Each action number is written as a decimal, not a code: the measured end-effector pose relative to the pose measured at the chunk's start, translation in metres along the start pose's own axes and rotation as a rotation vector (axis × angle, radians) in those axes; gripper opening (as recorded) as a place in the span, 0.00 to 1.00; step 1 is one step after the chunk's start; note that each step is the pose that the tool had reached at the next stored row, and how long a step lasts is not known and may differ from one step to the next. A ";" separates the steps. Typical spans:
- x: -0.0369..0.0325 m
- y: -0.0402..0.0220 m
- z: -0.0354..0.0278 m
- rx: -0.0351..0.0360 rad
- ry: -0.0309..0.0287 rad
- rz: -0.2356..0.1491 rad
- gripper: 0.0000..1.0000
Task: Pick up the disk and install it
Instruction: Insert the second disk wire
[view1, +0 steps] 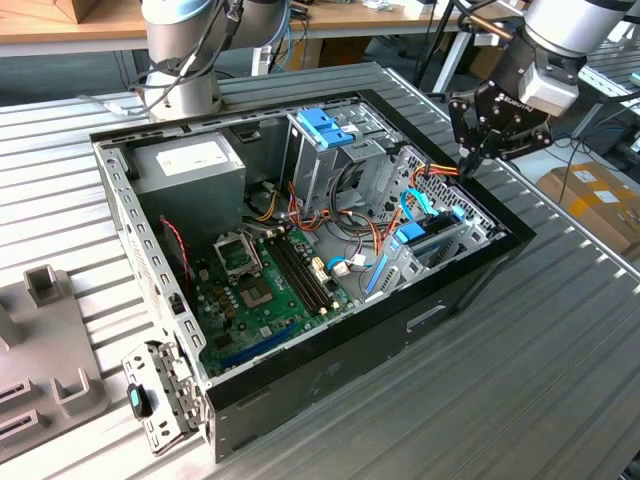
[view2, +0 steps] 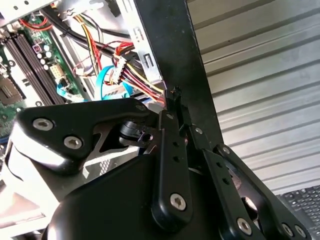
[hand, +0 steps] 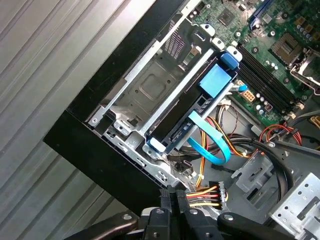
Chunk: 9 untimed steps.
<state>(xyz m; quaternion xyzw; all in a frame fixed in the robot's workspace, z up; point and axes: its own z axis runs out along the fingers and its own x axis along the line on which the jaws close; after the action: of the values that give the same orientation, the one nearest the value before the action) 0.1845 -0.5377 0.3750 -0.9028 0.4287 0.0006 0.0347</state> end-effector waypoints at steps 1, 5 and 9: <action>-0.0002 0.0002 0.0000 0.0008 0.0015 0.025 0.16; -0.0005 0.0006 0.0001 0.0025 0.0051 0.083 0.16; -0.0006 0.0008 0.0001 0.0040 0.0081 0.131 0.16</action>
<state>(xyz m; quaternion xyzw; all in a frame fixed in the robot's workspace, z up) 0.1835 -0.5376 0.3749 -0.8728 0.4868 -0.0017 0.0346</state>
